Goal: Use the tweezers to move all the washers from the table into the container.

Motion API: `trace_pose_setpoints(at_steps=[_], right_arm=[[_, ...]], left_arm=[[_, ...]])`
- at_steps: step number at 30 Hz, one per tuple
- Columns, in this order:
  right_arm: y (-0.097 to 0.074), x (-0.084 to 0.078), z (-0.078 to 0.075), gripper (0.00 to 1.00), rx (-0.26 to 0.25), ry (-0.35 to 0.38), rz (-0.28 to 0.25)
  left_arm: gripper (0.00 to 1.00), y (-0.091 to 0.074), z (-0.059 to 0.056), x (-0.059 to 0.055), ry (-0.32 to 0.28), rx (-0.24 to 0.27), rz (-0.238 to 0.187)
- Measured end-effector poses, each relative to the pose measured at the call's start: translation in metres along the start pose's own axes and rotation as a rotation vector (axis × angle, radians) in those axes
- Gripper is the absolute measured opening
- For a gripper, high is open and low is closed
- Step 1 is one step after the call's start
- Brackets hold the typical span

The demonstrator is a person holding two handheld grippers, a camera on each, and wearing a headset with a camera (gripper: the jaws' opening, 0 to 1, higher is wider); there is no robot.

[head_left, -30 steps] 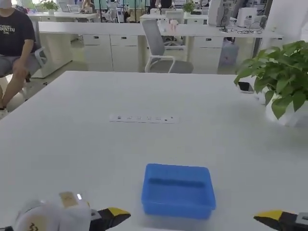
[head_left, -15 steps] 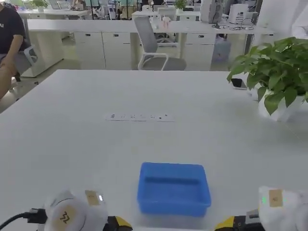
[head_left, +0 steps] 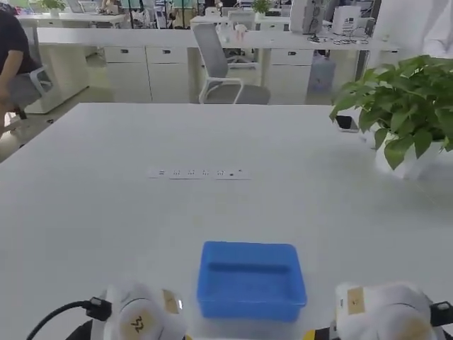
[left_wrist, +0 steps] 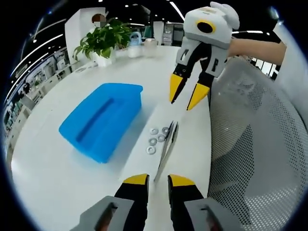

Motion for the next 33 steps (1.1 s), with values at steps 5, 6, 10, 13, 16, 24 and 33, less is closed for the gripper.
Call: trace_pose_setpoints(at_steps=[5, 6, 10, 13, 16, 24, 33], right_arm=[[0.003, 0.001, 0.003, 0.13, 0.002, -0.012, 0.007], [0.003, 0.001, 0.004, 0.12, 0.005, -0.013, 0.007], [0.004, 0.001, 0.006, 0.12, 0.010, -0.017, 0.008], [0.004, 0.000, 0.006, 0.12, 0.008, -0.017, 0.009], [0.004, 0.000, 0.005, 0.12, 0.006, -0.014, 0.008], [0.009, -0.001, 0.003, 0.15, 0.003, 0.001, -0.004], [0.013, 0.000, 0.006, 0.16, 0.012, -0.015, -0.008]], left_arm=[[0.08, 0.008, 0.003, -0.002, 0.045, -0.004, 0.068], [0.07, 0.009, 0.004, -0.002, 0.052, -0.006, 0.078], [0.04, 0.013, 0.005, -0.001, 0.106, -0.016, 0.117], [0.02, 0.015, 0.005, -0.002, 0.141, -0.021, 0.156], [0.00, 0.016, 0.006, -0.001, 0.163, -0.031, 0.155], [0.00, 0.011, 0.002, 0.007, 0.210, -0.049, 0.131], [0.00, -0.013, -0.011, 0.030, 0.275, -0.027, 0.042]])
Point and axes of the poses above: the centre of the closed fingertips' face, and the gripper's own axes: y roughly forward along the fingers, z roughly to its left, x roughly out of its top, the point moved 4 cm from there along -y, roughly backward along the fingers, and after that the axes turned 10 degrees about -x, right-handed, at the moved point
